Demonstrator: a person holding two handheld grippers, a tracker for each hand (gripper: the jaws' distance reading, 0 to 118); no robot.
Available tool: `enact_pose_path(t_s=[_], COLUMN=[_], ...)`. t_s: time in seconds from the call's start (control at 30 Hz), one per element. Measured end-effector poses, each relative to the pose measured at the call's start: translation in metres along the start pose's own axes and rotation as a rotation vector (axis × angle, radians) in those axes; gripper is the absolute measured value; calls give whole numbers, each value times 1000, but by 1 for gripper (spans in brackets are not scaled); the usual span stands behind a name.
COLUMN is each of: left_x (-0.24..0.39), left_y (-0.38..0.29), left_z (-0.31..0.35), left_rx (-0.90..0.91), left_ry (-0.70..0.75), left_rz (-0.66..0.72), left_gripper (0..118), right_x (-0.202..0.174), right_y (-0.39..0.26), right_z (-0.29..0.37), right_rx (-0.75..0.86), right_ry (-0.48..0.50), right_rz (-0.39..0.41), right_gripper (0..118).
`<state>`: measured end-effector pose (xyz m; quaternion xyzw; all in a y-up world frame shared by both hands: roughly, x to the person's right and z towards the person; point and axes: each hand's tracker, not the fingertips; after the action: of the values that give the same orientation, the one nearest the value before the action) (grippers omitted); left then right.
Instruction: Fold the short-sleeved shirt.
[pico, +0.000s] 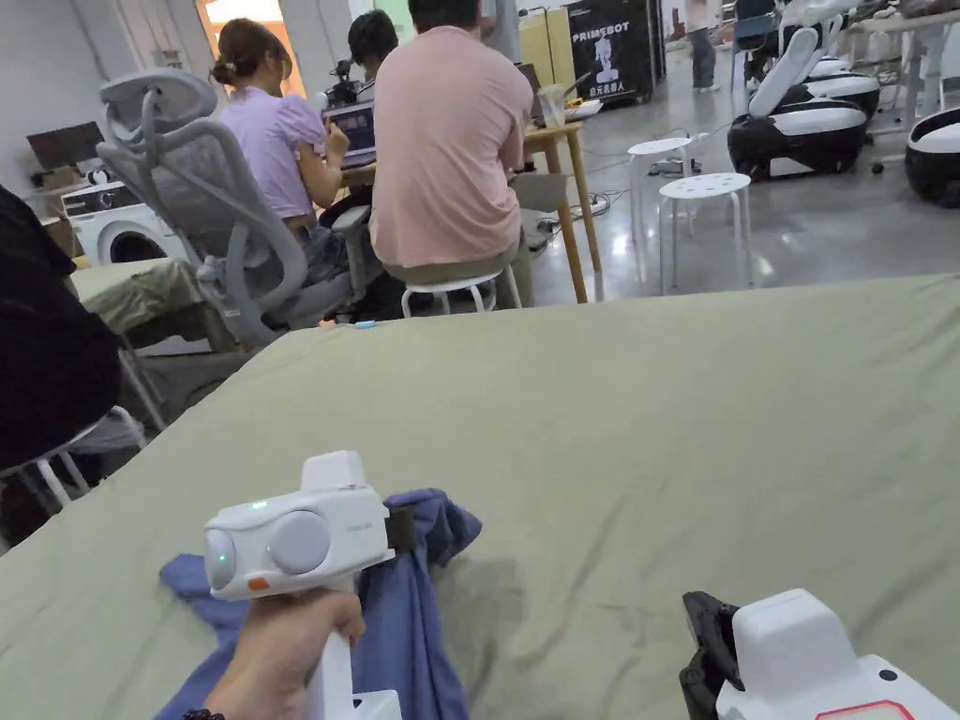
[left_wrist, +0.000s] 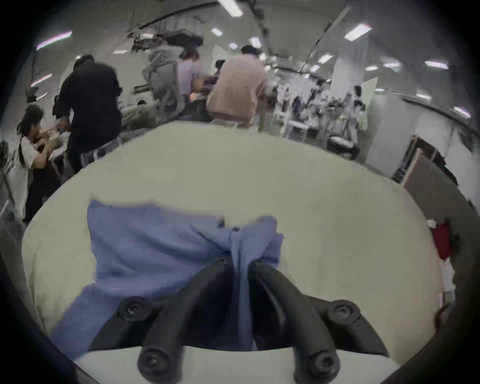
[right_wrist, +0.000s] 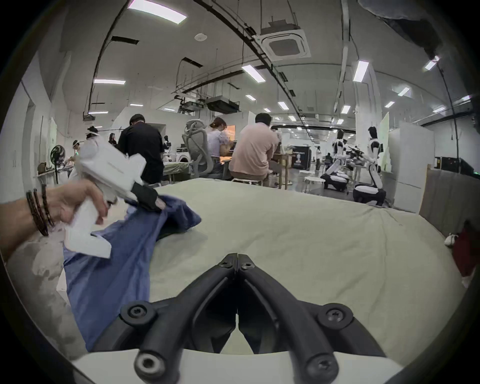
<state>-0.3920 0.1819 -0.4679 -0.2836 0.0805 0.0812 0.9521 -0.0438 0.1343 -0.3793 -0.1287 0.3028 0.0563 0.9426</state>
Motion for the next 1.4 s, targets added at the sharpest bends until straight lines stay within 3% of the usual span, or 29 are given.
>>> enact_pose_path(t_s=[0.2,0.37,0.53,0.67,0.73,0.77,0.8,0.87,0.9,0.93,0.97,1.0,1.1,1.13,1.17,1.23,1.27,1.4], left_x=[155,316,456,508,512,507,501,488,479,468,453,438,382,360,337,296,277,197], left_y=[37,19,-47,-110,-128,-133,-134,-128,-122,-114,-103,-92,-60,-51,-46,-39,-37,-26], left_z=[46,35,-26,-67,-78,-84,-87,-84,-79,-72,-65,-55,-26,-16,-6,7,11,9], left_rx=[111,106,-88,-212,-242,-264,-256,-236,-211,-173,-108,-36,21,45,78,129,141,79], left_ry=[-346,-642,-738,-695,-681,-685,-689,-706,-703,-702,-706,-701,-635,-610,-575,-463,-402,-288], left_rz=[-223,-384,-439,-538,-521,-495,-476,-439,-414,-387,-346,-314,-232,-215,-205,-203,-213,-165], left_gripper=[6,6,6,6,8,15,32,89,89,98,118,118,110,102,77,17,0,0], right_x=[51,98,147,170,178,180,180,181,178,175,172,168,152,152,147,142,142,131], right_y=[-2,-12,-30,-43,-49,-52,-54,-57,-58,-59,-58,-55,-45,-40,-36,-29,-26,-15], right_z=[62,126,174,196,199,200,200,196,195,194,191,188,182,176,172,162,157,142], right_rx=[32,41,4,-13,-19,-25,-28,-35,-36,-38,-41,-42,-42,-41,-40,-52,-53,-52], right_ry=[-146,-294,-445,-507,-517,-518,-518,-515,-512,-504,-494,-485,-462,-454,-443,-433,-428,-383], right_rz=[-44,-67,-116,-131,-139,-141,-143,-154,-163,-168,-169,-164,-151,-144,-127,-115,-114,-114], right_gripper=[0,0,0,0,0,0,0,0,0,0,0,0,0,0,0,0,0,0])
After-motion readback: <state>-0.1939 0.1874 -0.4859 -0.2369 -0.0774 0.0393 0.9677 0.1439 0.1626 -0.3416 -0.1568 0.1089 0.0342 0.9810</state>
